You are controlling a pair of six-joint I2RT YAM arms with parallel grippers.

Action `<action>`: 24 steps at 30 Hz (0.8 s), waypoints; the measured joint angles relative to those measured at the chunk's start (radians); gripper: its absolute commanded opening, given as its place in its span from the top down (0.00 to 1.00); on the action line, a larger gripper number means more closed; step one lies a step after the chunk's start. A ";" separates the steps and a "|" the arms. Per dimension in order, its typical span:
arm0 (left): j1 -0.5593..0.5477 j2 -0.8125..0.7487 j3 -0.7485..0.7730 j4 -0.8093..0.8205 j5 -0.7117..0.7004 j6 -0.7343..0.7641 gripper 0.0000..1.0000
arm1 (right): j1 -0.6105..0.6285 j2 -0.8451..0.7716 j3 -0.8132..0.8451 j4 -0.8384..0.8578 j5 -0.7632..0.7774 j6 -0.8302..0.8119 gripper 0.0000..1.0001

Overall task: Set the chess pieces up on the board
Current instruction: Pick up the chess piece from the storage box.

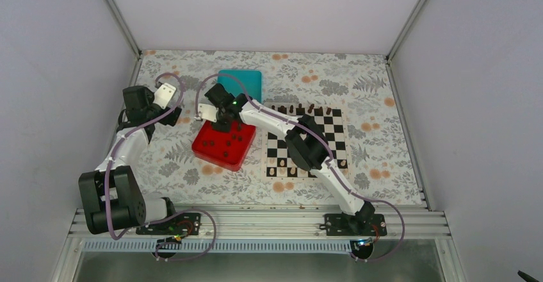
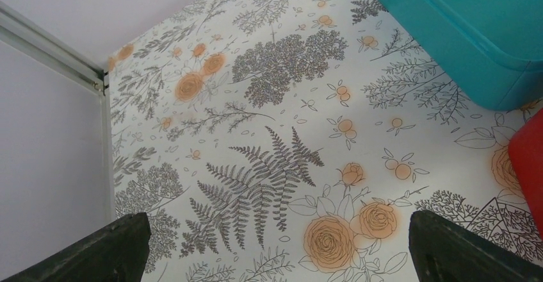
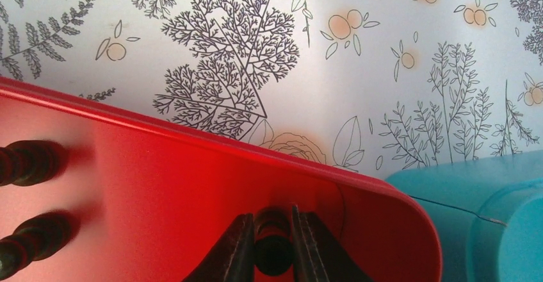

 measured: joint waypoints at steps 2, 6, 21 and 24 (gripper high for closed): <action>0.000 0.000 0.000 0.000 0.001 0.000 0.00 | 0.000 0.000 0.000 0.000 0.000 0.000 0.87; 0.003 0.000 0.000 0.000 0.003 0.000 0.00 | 0.000 0.000 0.000 0.000 0.000 -0.001 0.90; 0.009 0.000 -0.001 0.000 0.023 0.000 0.00 | 0.000 -0.003 -0.024 0.005 0.009 0.000 0.59; 0.009 0.000 -0.001 0.000 0.028 0.000 0.00 | 0.000 -0.003 -0.027 0.003 0.016 0.000 0.58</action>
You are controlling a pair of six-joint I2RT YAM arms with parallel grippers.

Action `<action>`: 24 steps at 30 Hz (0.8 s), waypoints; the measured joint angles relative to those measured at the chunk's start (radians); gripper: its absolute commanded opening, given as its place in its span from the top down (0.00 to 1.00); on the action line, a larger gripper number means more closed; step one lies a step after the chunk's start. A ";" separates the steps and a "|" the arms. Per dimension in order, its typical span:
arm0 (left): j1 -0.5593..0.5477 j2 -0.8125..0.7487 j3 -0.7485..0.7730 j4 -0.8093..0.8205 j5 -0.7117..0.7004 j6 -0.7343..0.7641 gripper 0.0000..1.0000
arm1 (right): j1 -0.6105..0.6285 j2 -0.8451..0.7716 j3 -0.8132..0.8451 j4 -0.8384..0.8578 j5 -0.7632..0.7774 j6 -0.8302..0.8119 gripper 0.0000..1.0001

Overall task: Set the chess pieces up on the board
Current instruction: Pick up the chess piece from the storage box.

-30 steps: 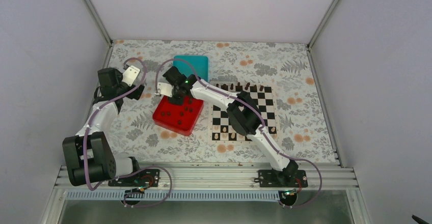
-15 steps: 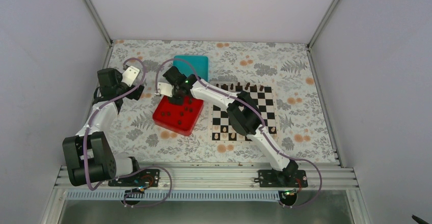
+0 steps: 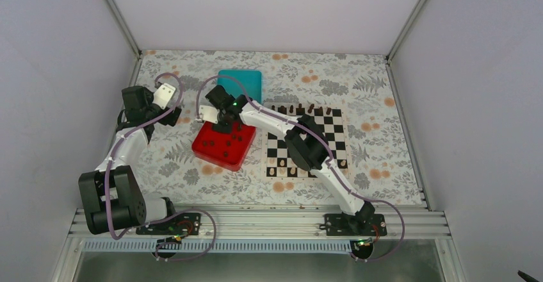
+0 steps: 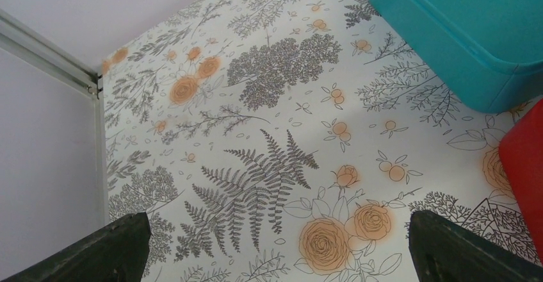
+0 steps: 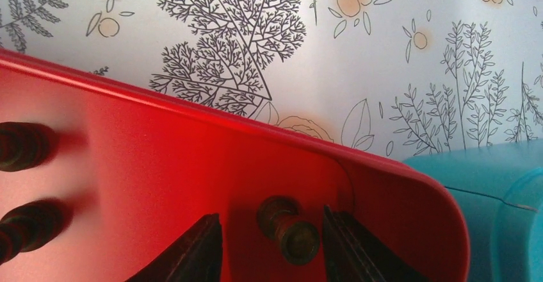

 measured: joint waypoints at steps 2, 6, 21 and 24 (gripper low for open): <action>0.000 0.000 0.000 0.000 0.003 0.000 0.00 | 0.000 -0.001 0.000 0.000 0.005 0.000 0.57; 0.000 0.000 -0.001 0.000 0.012 0.000 0.00 | 0.000 -0.001 0.001 -0.003 0.010 0.000 0.56; 0.020 0.002 -0.008 0.000 0.022 0.008 0.00 | 0.000 0.026 0.072 -0.010 0.011 -0.001 0.59; 0.023 0.003 -0.008 0.000 0.028 0.010 0.00 | 0.000 0.034 0.072 -0.014 0.009 -0.001 0.59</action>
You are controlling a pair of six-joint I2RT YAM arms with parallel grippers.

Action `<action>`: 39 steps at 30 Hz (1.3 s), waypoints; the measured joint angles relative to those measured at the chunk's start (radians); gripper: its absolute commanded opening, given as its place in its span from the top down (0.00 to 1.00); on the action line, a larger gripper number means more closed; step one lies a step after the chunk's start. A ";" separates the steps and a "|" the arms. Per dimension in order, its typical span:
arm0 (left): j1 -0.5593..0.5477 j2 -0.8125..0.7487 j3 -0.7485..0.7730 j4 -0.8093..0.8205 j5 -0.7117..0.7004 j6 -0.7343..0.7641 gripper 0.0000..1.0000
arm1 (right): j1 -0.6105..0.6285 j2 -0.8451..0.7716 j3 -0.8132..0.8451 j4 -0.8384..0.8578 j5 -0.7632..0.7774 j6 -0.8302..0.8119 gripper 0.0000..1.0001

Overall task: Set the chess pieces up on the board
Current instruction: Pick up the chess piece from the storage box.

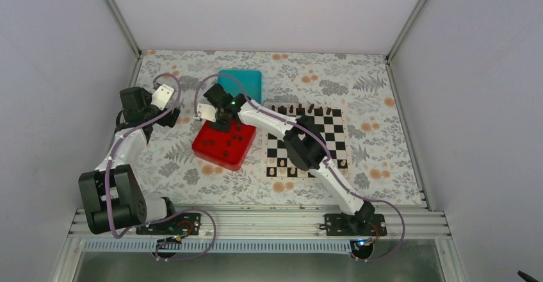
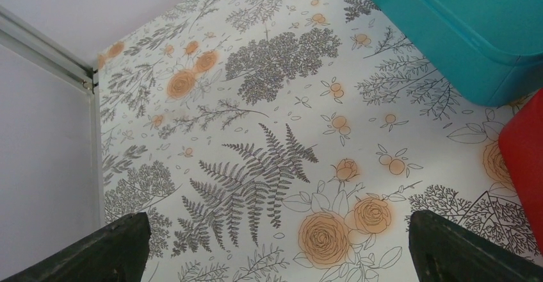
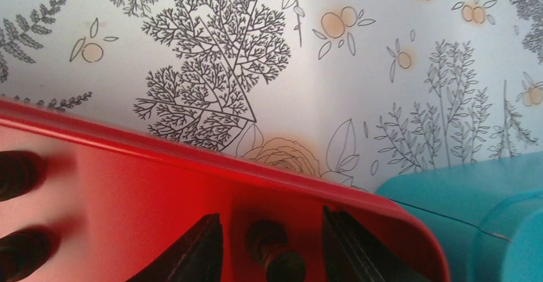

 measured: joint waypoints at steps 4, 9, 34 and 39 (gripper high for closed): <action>0.000 0.002 0.000 0.000 0.007 0.001 0.00 | 0.000 0.008 0.000 -0.007 -0.001 0.000 0.59; 0.000 0.002 0.000 0.000 0.012 0.001 0.00 | 0.000 0.009 0.000 -0.013 -0.002 0.001 0.64; 0.000 0.001 0.000 -0.020 0.027 0.001 0.00 | -0.003 0.005 0.016 -0.072 -0.020 0.014 0.96; 0.000 -0.008 0.000 -0.033 0.031 -0.006 0.00 | -0.022 -0.063 0.036 -0.160 -0.076 0.032 0.96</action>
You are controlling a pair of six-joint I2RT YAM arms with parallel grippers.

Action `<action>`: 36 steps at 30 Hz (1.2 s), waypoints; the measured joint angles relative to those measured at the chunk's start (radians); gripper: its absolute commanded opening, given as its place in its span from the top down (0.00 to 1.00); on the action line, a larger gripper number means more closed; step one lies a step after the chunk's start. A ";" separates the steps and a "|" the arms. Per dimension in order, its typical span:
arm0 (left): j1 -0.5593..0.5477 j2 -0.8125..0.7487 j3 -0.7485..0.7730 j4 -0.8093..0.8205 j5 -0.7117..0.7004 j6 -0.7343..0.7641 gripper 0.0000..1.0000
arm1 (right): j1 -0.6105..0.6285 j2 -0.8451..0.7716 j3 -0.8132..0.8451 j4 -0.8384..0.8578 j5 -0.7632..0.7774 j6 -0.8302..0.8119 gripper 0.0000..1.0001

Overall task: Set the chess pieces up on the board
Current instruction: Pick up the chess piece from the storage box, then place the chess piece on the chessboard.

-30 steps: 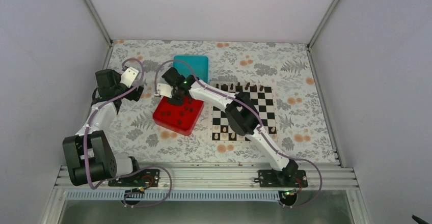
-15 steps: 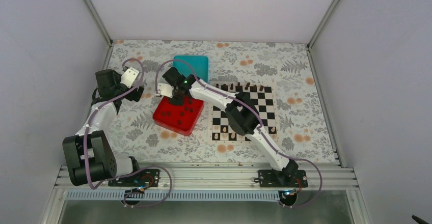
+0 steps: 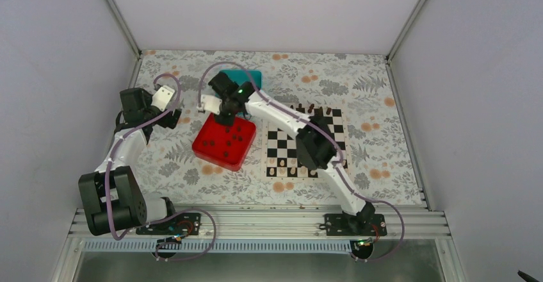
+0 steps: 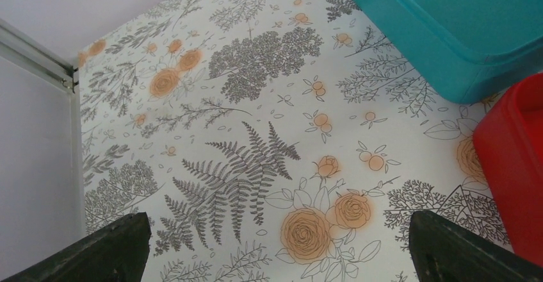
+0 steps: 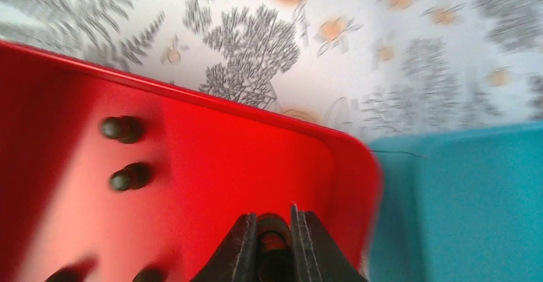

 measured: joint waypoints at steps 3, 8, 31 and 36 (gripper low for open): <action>0.000 -0.003 0.001 -0.011 0.004 -0.005 0.00 | -0.031 -0.105 -0.006 -0.039 -0.053 0.012 0.96; 0.000 -0.006 0.016 -0.031 0.015 -0.015 0.00 | -0.157 -0.365 -0.076 -0.053 -0.124 0.029 0.96; 0.000 -0.003 0.027 0.023 -0.011 -0.117 0.00 | -0.897 -0.716 -0.910 0.163 -0.138 0.025 0.96; 0.000 -0.003 0.027 0.038 -0.035 -0.132 0.00 | -0.927 -0.711 -0.921 0.212 -0.136 0.009 0.96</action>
